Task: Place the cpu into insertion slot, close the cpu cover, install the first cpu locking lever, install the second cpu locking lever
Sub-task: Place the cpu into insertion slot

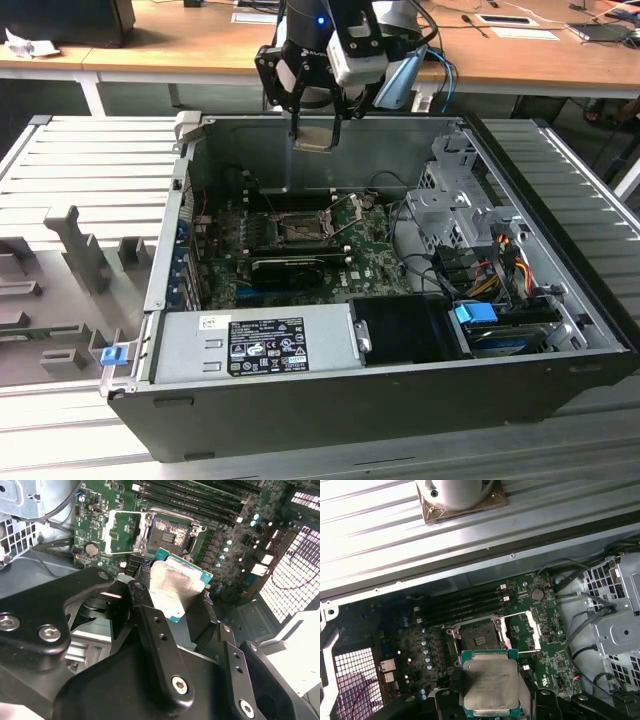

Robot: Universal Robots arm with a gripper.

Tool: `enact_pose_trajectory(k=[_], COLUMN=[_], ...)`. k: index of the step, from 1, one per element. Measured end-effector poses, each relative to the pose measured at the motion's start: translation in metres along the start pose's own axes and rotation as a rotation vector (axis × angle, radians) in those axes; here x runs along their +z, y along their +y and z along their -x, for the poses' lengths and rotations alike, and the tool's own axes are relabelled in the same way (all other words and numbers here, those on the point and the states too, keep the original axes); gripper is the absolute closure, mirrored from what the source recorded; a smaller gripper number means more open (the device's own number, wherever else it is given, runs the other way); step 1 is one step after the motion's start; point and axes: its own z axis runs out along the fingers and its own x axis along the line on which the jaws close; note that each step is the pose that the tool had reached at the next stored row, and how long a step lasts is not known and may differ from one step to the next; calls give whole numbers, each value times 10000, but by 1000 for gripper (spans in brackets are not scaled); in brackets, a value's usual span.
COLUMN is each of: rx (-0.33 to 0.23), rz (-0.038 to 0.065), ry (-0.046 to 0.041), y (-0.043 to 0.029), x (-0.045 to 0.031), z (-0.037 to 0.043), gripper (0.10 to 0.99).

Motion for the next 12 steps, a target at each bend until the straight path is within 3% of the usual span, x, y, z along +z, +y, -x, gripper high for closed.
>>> enact_pose_trajectory(k=[12], rx=[458], rz=[9], ry=[-41], y=[0], x=[1], z=[0], gripper=[561])
